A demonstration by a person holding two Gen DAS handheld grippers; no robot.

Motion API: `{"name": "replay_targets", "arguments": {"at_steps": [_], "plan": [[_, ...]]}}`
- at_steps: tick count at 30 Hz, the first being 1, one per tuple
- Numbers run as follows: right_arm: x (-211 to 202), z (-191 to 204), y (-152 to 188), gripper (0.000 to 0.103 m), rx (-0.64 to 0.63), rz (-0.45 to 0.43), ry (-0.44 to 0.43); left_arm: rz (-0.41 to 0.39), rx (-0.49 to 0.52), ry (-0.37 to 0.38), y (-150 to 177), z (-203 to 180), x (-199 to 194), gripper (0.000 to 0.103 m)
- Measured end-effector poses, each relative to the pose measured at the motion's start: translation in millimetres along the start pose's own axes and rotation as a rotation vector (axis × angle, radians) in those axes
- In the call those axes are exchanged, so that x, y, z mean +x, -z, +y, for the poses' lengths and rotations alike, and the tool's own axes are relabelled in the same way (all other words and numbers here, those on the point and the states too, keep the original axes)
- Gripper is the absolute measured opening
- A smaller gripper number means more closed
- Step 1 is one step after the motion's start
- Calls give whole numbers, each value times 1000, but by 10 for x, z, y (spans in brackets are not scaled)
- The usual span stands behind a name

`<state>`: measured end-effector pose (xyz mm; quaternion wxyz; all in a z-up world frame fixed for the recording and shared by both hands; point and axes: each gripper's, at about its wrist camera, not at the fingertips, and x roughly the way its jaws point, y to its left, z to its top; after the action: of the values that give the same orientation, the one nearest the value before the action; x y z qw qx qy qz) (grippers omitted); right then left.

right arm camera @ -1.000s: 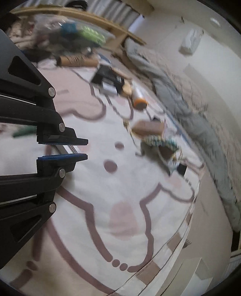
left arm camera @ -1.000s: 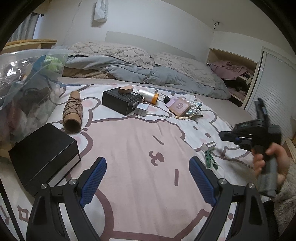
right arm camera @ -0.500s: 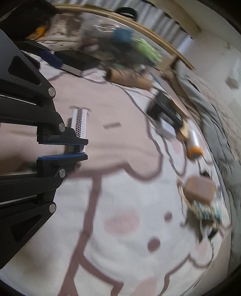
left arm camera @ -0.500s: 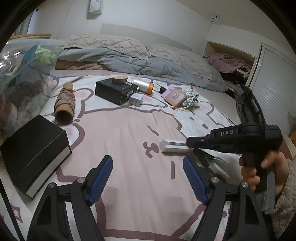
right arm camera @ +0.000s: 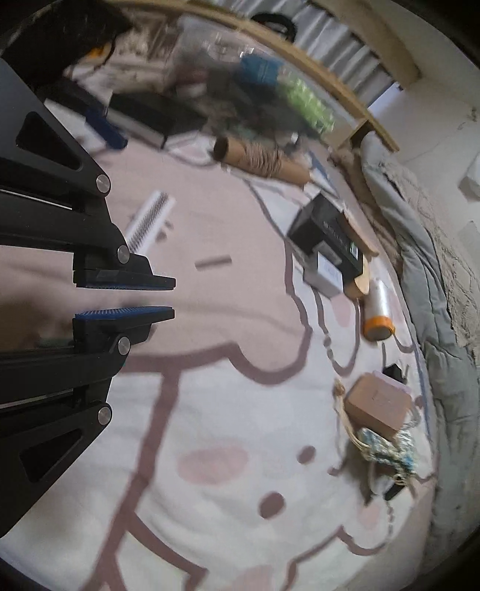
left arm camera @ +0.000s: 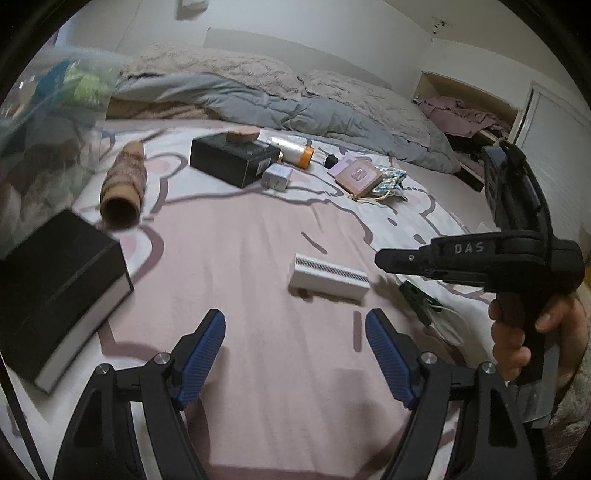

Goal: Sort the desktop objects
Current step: 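Grasp the white case with the left tool and lift it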

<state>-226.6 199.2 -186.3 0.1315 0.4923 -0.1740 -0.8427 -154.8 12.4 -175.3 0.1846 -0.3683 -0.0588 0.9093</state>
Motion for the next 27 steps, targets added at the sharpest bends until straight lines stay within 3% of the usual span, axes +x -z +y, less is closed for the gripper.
{"name": "replay_targets", "arguments": {"at_steps": [8, 14, 17, 27], "plan": [[13, 44, 93, 10, -53, 28, 29, -30, 47, 62, -189, -65, 126, 79], [-108, -81, 82, 10, -4, 3, 26, 16, 73, 62, -232, -141, 357, 79], [-186, -184, 86, 10, 38, -17, 23, 32, 86, 68, -233, -190, 424, 89], [-409, -312, 166, 10, 89, -73, 9, 92, 107, 40, -224, -266, 634, 90]]}}
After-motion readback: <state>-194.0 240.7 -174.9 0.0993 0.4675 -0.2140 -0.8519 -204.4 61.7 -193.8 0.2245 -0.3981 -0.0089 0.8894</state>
